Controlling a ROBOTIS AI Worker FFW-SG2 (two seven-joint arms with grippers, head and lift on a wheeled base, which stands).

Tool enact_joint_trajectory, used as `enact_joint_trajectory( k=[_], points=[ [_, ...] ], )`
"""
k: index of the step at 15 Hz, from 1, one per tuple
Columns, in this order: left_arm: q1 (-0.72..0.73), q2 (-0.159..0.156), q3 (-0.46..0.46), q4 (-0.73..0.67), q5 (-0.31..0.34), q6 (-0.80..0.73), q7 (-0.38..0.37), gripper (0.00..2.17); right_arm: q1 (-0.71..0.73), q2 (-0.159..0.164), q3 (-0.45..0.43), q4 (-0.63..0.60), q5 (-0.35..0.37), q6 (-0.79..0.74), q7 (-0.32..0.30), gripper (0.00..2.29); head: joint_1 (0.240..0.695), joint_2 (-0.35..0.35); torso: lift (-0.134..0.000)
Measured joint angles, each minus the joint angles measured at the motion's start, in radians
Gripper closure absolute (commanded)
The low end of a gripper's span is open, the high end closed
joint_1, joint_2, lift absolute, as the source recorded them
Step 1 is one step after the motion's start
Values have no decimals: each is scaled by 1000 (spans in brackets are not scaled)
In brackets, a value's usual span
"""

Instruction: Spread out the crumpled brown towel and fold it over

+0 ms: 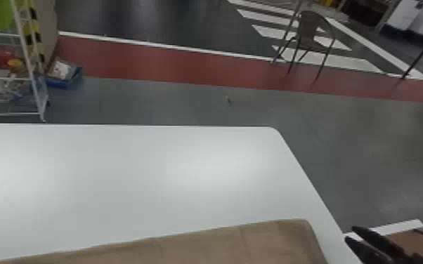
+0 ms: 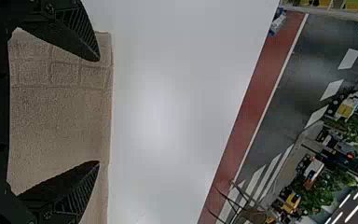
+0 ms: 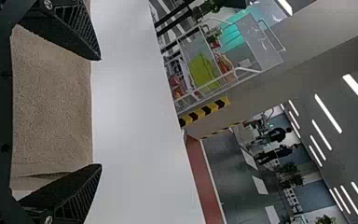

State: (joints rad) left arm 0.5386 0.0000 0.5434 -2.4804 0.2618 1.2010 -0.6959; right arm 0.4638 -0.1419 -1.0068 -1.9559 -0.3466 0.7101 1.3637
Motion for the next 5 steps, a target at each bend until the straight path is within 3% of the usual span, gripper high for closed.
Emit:
enact_joint_trajectory(
  k=[5],
  points=[
    [-37,0,-17,14,-35,9,33,120,-58,0,-12,-13,8,137,-17,97,695,-313,-123]
  ],
)
